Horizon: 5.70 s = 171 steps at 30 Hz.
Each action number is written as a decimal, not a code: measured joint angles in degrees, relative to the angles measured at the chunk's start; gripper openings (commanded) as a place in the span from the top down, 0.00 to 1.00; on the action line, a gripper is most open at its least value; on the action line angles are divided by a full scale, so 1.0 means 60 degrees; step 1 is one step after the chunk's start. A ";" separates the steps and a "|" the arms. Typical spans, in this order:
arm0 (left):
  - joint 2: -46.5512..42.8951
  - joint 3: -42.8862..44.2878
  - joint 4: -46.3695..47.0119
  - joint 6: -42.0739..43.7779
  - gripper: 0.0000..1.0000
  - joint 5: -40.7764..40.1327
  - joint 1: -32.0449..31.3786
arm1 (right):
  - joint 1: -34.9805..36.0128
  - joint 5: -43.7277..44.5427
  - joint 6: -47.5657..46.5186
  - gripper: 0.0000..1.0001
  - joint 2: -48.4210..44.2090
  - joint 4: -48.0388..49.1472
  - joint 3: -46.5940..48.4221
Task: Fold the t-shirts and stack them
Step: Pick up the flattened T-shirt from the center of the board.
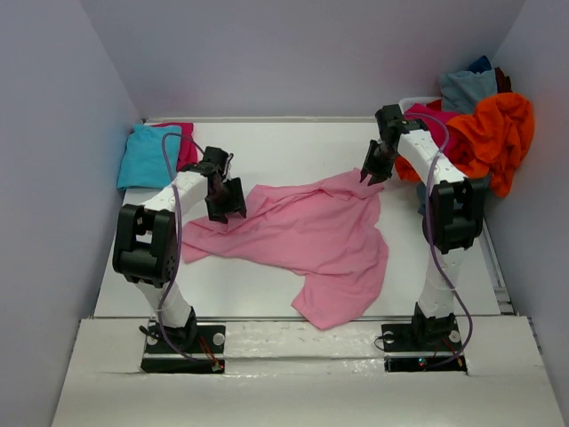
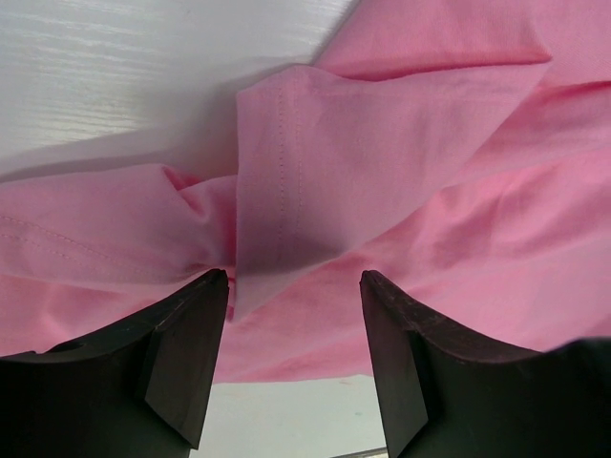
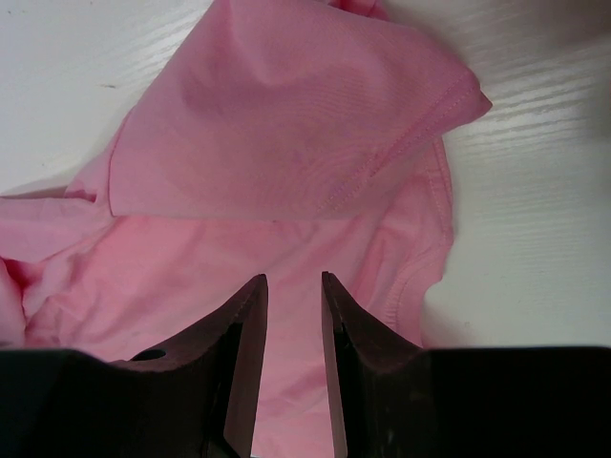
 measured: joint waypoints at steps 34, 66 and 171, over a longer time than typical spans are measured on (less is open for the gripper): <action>-0.0590 -0.0703 0.0055 0.0390 0.94 0.0605 -0.1020 | 0.0000 -0.0018 0.0004 0.65 0.0124 0.0004 0.0004; -0.2557 -0.1512 -0.0492 0.0080 0.24 -0.0572 -0.1395 | 0.0066 -0.0171 0.0004 0.65 0.0215 0.0011 0.0000; -0.0860 0.0372 -0.0372 0.0539 0.94 -0.0368 -0.0441 | 0.0062 0.3384 0.0153 0.40 0.1209 0.0404 0.1045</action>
